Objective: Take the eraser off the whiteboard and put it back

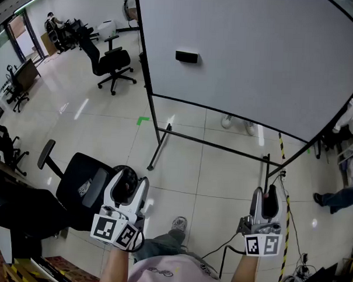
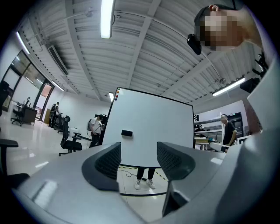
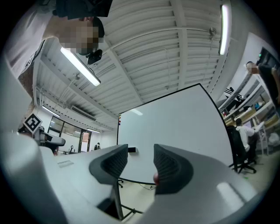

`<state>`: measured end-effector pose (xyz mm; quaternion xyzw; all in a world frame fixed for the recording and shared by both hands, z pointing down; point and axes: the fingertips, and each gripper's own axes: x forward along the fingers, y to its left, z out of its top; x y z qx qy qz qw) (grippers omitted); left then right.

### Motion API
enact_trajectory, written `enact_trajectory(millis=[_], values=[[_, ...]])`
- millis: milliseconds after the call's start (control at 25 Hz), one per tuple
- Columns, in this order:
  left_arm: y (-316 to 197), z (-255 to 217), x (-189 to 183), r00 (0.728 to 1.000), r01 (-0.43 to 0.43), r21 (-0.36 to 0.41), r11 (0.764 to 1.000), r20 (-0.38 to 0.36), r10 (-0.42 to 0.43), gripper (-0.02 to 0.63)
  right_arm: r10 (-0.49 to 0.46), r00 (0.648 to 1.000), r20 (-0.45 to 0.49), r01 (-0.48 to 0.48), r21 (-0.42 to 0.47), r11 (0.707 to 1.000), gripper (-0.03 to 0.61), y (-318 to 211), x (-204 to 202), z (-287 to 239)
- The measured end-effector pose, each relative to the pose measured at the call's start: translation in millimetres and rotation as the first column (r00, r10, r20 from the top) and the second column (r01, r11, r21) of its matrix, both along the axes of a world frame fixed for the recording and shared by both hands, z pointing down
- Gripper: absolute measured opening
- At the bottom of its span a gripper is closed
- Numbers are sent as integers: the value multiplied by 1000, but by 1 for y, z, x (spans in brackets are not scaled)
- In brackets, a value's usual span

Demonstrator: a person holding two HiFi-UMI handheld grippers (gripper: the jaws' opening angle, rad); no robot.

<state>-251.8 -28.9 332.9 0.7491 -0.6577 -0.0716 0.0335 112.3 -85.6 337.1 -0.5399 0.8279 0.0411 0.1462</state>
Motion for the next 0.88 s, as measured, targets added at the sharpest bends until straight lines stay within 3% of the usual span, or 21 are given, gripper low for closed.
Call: enact_trajectory(millis=[240, 560, 640, 720, 760, 800, 840, 880], values=[[-101, 9, -13, 998, -40, 5, 999, -48, 40, 249, 51, 997, -51, -51, 3, 999, 187, -78, -10, -9], [-200, -6, -7, 995, -99, 32, 995, 38, 97, 249, 61, 997, -52, -61, -3, 998, 187, -148, -3, -13], [-223, -13, -6, 991, -106, 42, 993, 88, 102, 250, 47, 997, -59, -48, -8, 999, 187, -163, -4, -12], [-250, -16, -2, 969, -113, 34, 993, 225, 103, 249, 33, 998, -58, -33, -2, 999, 187, -175, -5, -15], [-266, -16, -1, 935, -108, 25, 994, 344, 93, 249, 27, 998, -61, -27, 3, 1000, 187, -180, -5, -16], [-286, -15, 1, 871, -94, 28, 995, 487, 69, 249, 22, 997, -68, -22, 5, 1000, 187, -185, -5, -16], [-308, -14, 2, 768, -80, 52, 995, 639, 28, 250, 17, 997, -75, -17, 4, 1000, 187, -189, -5, -15], [-333, -13, 3, 634, -72, 86, 994, 773, -21, 250, 11, 997, -80, -11, 0, 1000, 187, -192, -5, -14]])
